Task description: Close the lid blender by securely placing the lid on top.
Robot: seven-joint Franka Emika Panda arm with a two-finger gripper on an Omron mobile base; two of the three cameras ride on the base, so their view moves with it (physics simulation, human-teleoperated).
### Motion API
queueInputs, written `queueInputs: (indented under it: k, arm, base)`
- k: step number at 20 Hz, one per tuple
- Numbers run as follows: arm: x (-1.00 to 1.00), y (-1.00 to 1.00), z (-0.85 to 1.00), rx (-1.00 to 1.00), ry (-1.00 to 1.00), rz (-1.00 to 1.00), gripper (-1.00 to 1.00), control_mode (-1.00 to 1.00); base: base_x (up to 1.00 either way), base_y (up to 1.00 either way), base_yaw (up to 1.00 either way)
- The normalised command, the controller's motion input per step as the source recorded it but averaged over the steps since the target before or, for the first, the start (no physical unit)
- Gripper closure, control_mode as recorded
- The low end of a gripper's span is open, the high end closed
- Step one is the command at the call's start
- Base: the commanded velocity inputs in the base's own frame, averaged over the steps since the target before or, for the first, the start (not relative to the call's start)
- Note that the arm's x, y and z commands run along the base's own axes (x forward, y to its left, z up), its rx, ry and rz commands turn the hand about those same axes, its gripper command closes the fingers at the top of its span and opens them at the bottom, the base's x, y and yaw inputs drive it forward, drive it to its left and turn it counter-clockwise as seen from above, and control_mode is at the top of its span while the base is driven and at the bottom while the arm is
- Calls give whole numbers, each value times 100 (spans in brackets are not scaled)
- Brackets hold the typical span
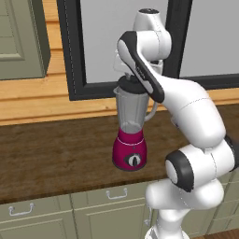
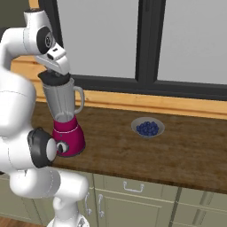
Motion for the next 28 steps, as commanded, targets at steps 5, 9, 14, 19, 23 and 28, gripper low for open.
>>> queueInputs:
  k: [5,9,14,19,23,28]
  arm:
    - [0,0,32,0,7,0,100,-100]
    - [-1,0,6,0,11,1,100,-100]
    - [0,0,0,-1,10,2,100,-100]
    - [0,0,0,-2,5,2,100,-100]
    - [0,0,-7,-1,0,2,100,-100]
    - [-7,0,-27,-1,-1,1,100,-100]
  base:
    - [0,0,0]
    - [0,0,0]
    - [0,0,0]
    - [0,0,0]
    - [0,0,0]
    - [0,0,0]
